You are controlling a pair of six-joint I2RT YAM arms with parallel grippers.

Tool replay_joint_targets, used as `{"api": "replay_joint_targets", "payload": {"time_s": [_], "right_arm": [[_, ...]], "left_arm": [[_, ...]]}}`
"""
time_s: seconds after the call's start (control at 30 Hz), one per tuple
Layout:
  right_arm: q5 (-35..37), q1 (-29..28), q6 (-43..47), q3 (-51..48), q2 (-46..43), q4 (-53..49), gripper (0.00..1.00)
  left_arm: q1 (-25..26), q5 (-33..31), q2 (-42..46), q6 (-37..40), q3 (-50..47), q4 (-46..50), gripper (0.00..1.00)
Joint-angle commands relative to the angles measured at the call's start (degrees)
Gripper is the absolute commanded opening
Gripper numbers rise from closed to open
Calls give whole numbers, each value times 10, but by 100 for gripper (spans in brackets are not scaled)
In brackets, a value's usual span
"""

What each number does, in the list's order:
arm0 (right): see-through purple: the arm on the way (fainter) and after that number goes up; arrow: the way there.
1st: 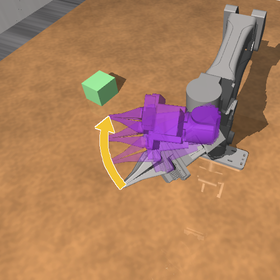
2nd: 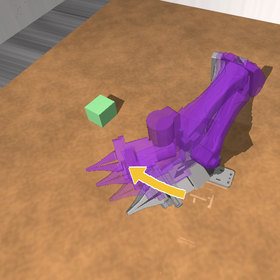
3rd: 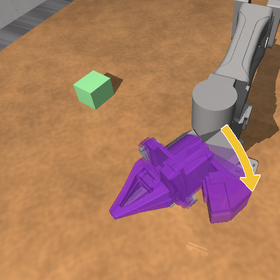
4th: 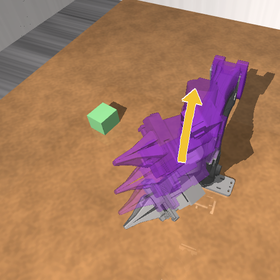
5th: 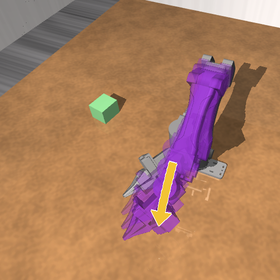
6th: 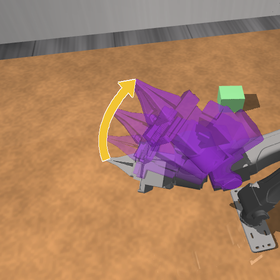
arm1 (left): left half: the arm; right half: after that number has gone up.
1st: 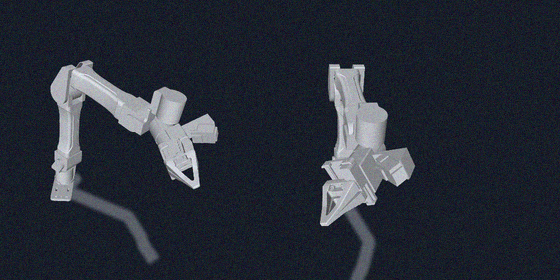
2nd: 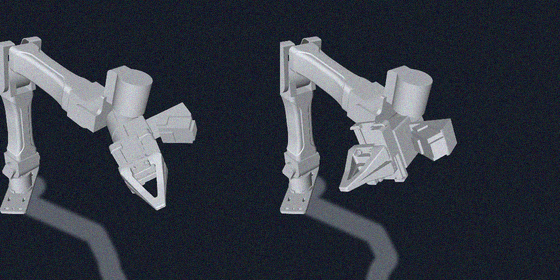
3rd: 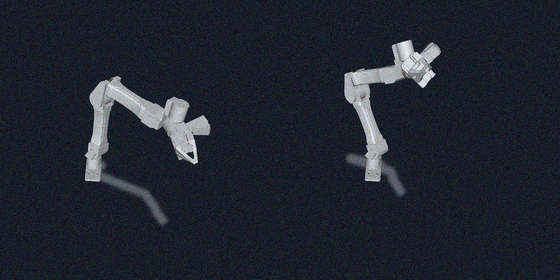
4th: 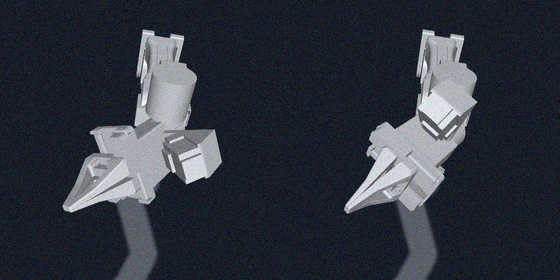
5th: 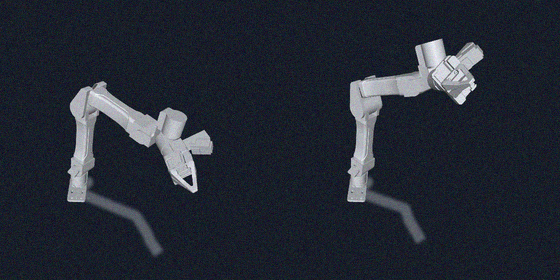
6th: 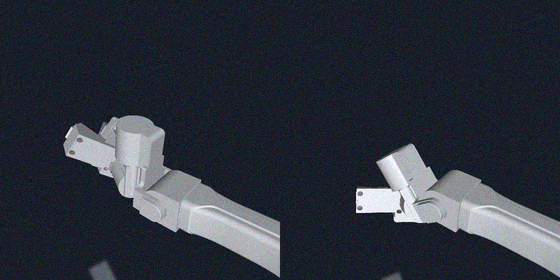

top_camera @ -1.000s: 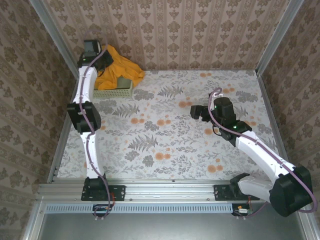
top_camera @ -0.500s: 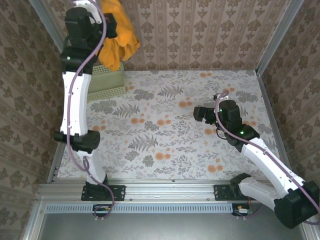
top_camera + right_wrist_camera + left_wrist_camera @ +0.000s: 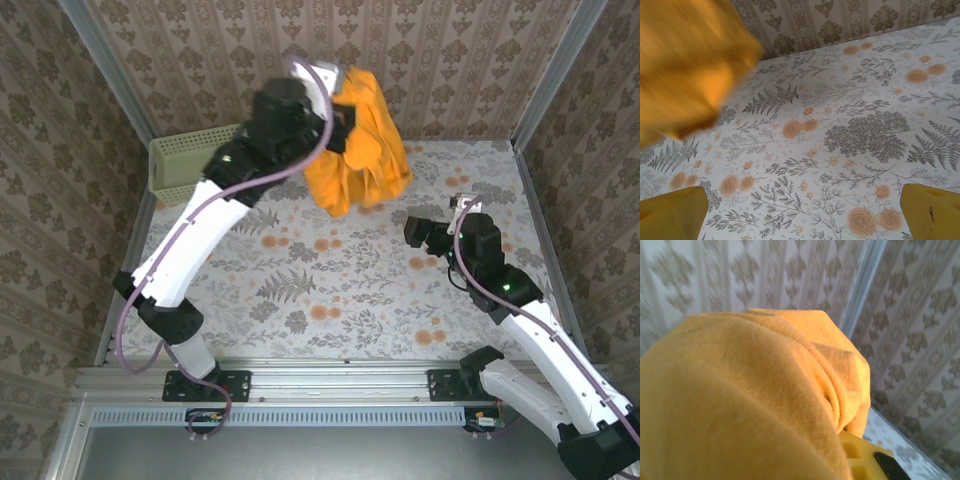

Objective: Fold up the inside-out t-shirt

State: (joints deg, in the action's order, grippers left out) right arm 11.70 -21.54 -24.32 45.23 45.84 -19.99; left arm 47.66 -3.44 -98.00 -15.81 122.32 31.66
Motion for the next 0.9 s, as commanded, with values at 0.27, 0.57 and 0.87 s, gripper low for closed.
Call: {"api": "replay_joint_targets", "payload": {"time_s": [0.27, 0.57, 0.87], "right_arm": [[6, -3, -22, -37, 2, -21, 100], [-74, -12, -52, -35, 114, 25, 100], [-88, -80, -67, 35, 295, 63, 98]], "left_arm": [[-11, 13, 27, -217, -362, -155, 32], [-80, 58, 26, -168, -436, -50, 80], [-93, 133, 55, -195, -594, -170, 79]]}}
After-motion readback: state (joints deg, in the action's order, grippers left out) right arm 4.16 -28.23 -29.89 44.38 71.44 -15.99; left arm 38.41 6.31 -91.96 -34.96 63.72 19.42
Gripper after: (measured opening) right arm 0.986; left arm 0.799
